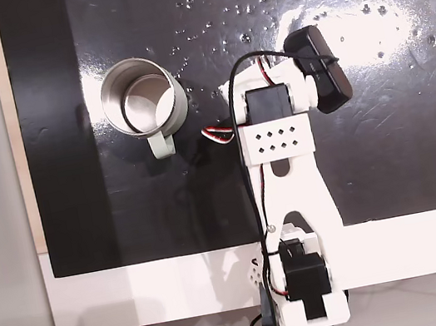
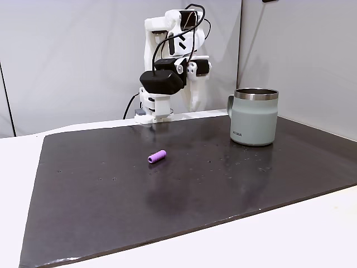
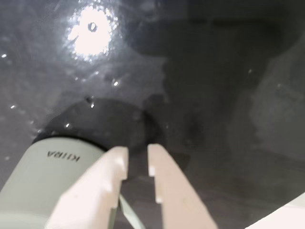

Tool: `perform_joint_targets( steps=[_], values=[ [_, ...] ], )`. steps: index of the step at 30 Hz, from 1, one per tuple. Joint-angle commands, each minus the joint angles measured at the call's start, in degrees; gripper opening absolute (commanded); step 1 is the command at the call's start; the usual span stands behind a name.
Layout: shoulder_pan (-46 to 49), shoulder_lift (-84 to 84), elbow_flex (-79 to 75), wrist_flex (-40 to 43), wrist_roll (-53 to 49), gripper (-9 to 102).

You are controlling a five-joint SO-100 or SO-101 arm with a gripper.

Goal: Grasp a pengrip and put it in the cup.

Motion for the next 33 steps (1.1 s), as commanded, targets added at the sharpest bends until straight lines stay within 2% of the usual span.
perform_joint_targets(
  steps=[1,15,22,26,33],
  values=[
    [2.2,-3.34,-5.71,0.53,-4.22,0],
    [12.66,-23.91,-23.73,3.87,-20.13,1],
    [14.5,-28.83,-33.75,8.0,-26.46,28],
    [15.64,-29.53,-34.98,8.26,-31.64,30],
    [18.11,-37.18,-42.8,9.14,-34.37,31]
  ],
)
